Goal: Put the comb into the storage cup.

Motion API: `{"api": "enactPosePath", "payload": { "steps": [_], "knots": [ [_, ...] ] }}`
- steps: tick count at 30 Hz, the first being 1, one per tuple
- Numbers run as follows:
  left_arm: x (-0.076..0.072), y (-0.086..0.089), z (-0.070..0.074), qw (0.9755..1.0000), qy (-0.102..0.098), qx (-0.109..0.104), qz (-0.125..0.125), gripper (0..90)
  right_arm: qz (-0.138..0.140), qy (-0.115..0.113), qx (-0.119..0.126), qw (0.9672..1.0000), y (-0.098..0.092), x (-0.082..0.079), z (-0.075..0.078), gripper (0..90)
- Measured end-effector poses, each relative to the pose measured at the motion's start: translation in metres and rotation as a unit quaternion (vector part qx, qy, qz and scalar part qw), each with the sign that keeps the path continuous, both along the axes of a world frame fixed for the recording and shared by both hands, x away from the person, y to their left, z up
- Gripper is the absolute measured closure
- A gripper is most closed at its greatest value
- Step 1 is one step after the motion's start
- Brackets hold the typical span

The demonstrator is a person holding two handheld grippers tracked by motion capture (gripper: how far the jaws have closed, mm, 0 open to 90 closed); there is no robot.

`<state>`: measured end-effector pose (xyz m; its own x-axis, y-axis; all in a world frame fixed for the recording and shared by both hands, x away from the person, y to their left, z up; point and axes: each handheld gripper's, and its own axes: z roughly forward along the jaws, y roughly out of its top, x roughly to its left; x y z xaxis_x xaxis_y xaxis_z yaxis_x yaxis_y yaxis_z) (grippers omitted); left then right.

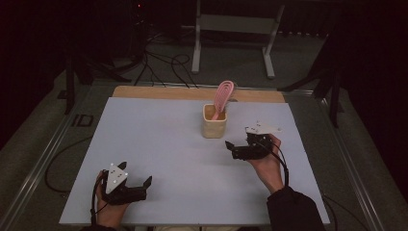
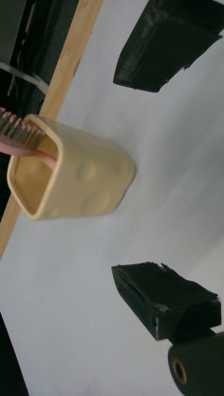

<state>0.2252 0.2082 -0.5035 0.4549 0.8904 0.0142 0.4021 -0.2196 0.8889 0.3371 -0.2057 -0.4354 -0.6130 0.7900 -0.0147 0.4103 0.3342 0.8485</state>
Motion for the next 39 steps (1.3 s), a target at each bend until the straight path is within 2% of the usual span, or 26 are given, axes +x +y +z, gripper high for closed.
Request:
{"api": "enactPosePath", "payload": {
  "steps": [7,10,14,18,23,27,36,39],
  "knots": [
    [0.0,0.0,0.0,1.0,-0.003,-0.002,0.002,0.0,0.006,-0.002,-0.002,1.0,-0.006,-0.016,-0.008,8.2],
    [-0.001,0.001,0.001,1.0,-0.005,-0.004,0.004,0.0,0.009,-0.01,-0.003,0.9999,-0.01,-0.023,-0.011,8.2],
    [-0.001,0.001,0.001,1.0,-0.007,-0.005,0.004,0.0,0.009,-0.011,0.009,0.9999,-0.018,-0.031,-0.015,8.2],
    [-0.001,0.001,0.002,0.9999,-0.009,-0.006,0.005,0.0,0.008,-0.024,0.015,0.9996,-0.026,-0.037,-0.016,8.2],
    [-0.002,0.003,0.002,0.9998,-0.013,-0.008,0.009,0.0,0.003,-0.037,0.023,0.999,-0.043,-0.053,-0.022,8.2],
    [-0.002,0.003,0.002,0.9997,-0.016,-0.01,0.012,0.0,-0.004,-0.041,0.036,0.9985,-0.052,-0.06,-0.028,8.2],
    [-0.003,0.005,0.003,0.9997,-0.018,-0.011,0.014,0.0,-0.007,-0.045,0.054,0.9975,-0.061,-0.072,-0.038,8.2],
    [-0.003,0.005,0.003,0.9996,-0.019,-0.014,0.014,0.0,-0.007,-0.054,0.062,0.9966,-0.064,-0.075,-0.041,8.2]
  ]
}}
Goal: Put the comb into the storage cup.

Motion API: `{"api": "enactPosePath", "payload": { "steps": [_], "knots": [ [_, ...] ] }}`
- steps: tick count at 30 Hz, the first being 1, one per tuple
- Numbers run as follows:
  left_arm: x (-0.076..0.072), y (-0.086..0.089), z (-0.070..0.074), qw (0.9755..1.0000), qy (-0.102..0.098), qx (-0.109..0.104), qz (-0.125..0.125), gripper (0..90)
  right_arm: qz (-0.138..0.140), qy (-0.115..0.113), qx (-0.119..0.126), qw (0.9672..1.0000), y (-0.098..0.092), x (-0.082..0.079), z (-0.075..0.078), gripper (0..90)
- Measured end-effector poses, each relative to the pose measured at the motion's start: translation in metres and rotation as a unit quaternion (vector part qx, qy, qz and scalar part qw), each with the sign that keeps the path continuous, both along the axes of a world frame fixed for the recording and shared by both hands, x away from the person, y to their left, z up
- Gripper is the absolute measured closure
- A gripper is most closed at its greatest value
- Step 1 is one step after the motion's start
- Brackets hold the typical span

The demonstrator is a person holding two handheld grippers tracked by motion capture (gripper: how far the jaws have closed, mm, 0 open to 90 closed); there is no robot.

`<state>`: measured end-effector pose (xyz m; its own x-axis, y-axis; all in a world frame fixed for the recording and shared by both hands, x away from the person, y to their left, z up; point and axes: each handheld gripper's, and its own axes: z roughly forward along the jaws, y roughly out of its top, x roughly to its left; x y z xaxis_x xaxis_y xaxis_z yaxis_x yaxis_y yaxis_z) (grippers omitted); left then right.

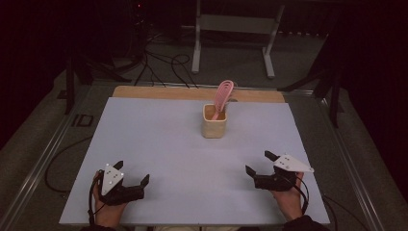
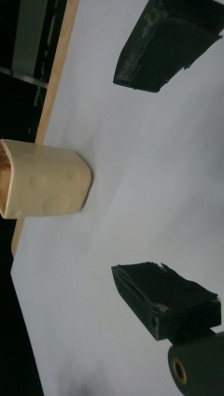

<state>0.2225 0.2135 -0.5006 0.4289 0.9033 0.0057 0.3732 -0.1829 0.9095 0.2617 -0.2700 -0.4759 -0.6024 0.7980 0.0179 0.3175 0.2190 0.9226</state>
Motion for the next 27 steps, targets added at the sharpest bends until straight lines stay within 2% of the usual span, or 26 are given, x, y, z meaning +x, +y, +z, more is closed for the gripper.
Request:
{"api": "enactPosePath", "payload": {
  "steps": [6,9,13,22,27],
  "knots": [
    [0.0,0.001,0.001,1.0,-0.002,0.001,-0.003,0.0,-0.013,-0.007,0.016,0.9998,-0.009,-0.007,-0.006,8.2],
    [0.0,0.0,0.001,1.0,-0.003,0.001,-0.006,0.0,-0.022,-0.001,0.032,0.9993,-0.014,-0.011,-0.008,8.2],
    [0.001,-0.001,0.0,0.9999,-0.002,0.003,-0.011,0.0,-0.034,-0.008,0.038,0.9987,-0.02,-0.015,-0.01,8.2],
    [0.002,0.006,0.0,1.0,-0.004,-0.004,0.0,0.0,-0.038,-0.001,0.042,0.9984,-0.021,-0.015,-0.016,8.2],
    [0.002,0.01,0.0,0.9999,-0.004,-0.008,0.006,0.0,-0.031,0.006,0.048,0.9984,-0.02,-0.017,-0.017,8.2]
  ]
}}
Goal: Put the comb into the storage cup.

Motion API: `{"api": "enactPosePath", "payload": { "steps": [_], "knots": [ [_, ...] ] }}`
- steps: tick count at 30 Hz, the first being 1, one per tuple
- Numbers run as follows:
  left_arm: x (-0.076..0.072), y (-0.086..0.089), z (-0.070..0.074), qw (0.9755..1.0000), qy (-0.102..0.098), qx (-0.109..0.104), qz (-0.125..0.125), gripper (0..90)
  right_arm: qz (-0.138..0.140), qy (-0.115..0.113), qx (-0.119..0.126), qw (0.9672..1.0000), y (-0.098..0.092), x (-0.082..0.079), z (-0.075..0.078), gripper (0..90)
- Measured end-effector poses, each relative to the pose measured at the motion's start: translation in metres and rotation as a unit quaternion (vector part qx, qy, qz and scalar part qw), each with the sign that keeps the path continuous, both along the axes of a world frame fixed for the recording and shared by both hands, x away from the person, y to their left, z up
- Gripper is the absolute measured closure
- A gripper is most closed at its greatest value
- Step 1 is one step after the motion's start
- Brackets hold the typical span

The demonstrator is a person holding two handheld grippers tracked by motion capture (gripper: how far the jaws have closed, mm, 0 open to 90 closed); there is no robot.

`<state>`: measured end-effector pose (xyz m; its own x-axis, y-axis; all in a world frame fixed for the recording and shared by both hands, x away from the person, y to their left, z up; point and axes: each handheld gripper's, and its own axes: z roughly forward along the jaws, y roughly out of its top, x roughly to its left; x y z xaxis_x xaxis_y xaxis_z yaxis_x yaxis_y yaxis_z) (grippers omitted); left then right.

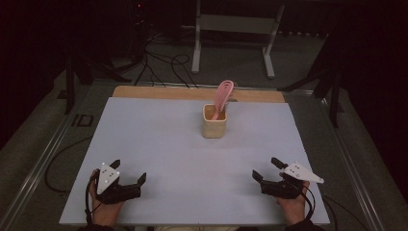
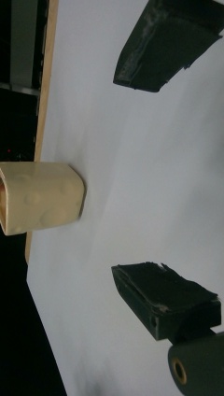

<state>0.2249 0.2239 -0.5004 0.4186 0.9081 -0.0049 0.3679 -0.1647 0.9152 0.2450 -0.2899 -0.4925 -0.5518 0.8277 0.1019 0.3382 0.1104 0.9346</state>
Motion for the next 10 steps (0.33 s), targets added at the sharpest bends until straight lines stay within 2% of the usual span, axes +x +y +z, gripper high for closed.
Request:
{"api": "enactPosePath", "payload": {
  "steps": [4,8,10],
  "knots": [
    [-0.0004,0.0061,0.0008,0.9999,-0.002,-0.008,0.009,0.0,0.003,0.004,-0.004,1.0,0.0003,-0.0009,-0.0012,8.2],
    [0.0,0.0106,0.0009,0.9998,0.0,-0.012,0.016,0.0,0.003,0.01,-0.024,0.9997,0.002,0.0004,-0.0043,8.2],
    [0.0,0.0118,0.0011,0.9998,0.001,-0.012,0.018,0.0,0.005,0.01,-0.024,0.9997,0.0022,0.0004,-0.0044,8.2]
  ]
}}
